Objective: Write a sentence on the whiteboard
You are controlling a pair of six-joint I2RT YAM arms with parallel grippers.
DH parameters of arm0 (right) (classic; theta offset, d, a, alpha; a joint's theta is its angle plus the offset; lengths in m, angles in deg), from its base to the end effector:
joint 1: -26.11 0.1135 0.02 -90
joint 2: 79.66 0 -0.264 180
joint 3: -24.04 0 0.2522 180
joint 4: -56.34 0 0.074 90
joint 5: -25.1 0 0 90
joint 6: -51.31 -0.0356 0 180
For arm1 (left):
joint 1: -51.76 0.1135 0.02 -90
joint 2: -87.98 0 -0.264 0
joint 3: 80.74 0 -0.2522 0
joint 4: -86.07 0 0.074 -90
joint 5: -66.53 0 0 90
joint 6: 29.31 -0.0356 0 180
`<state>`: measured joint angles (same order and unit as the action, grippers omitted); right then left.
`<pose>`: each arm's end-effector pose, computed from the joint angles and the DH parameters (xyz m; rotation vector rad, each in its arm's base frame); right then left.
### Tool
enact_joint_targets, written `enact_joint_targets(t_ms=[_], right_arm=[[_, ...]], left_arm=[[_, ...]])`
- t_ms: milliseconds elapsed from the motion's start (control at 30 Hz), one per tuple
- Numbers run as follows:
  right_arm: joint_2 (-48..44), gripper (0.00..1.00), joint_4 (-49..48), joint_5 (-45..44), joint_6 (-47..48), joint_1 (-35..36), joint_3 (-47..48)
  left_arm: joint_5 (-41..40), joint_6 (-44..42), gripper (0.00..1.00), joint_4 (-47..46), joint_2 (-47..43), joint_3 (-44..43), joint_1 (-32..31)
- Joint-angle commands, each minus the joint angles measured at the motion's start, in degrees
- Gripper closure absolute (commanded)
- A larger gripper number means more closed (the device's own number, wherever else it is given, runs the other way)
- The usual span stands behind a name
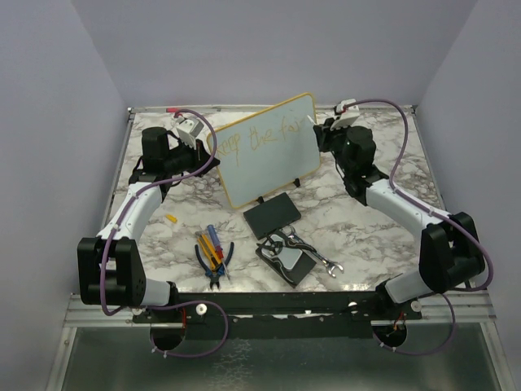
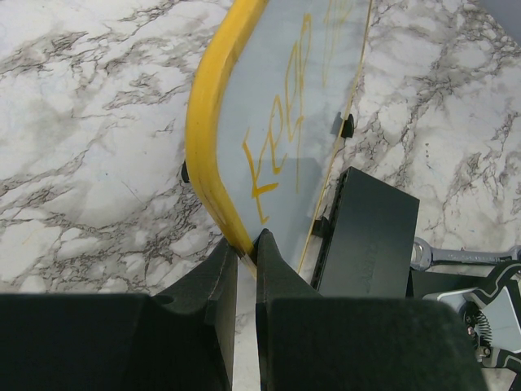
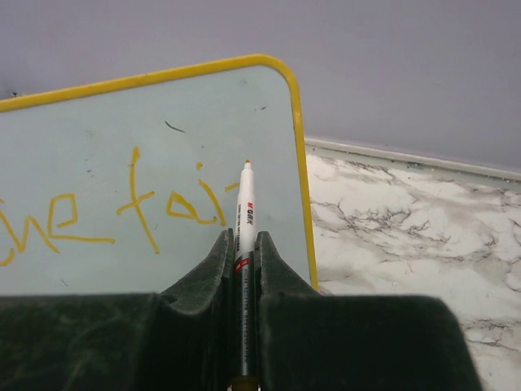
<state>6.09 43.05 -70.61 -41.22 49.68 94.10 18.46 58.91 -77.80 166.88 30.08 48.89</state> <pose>0.3246 0.1377 0.3040 -0.2192 1.6043 0.2716 0.3066 -0.0392 0.2862 0.5384 1.8992 -0.7469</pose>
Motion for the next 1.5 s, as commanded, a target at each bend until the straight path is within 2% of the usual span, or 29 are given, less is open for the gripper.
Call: enact_joint_targets(t_ms=[0, 333, 767, 1467], right_arm=[[-1.6, 0.99, -1.7, 1.0, 0.2, 0.1, 0.8], [1.5, 0.99, -1.2, 3.4, 0.2, 0.2, 3.5], [4.4, 0.99, -0.7, 2.3, 0.7, 0.2, 4.6], [4.2, 0.99, -1.1, 2.5, -2.4, 0.4, -3.7]], left_arm=[[-2.6, -3.2, 1.0, 4.7, 1.1, 0.8, -0.7], [-2.6, -3.2, 1.0, 4.7, 1.1, 0.8, -0.7], [-2.4, -3.2, 1.0, 4.7, 1.1, 0.8, -0.7], [-2.0, -3.2, 1.0, 4.7, 1.3, 0.6, -0.7]])
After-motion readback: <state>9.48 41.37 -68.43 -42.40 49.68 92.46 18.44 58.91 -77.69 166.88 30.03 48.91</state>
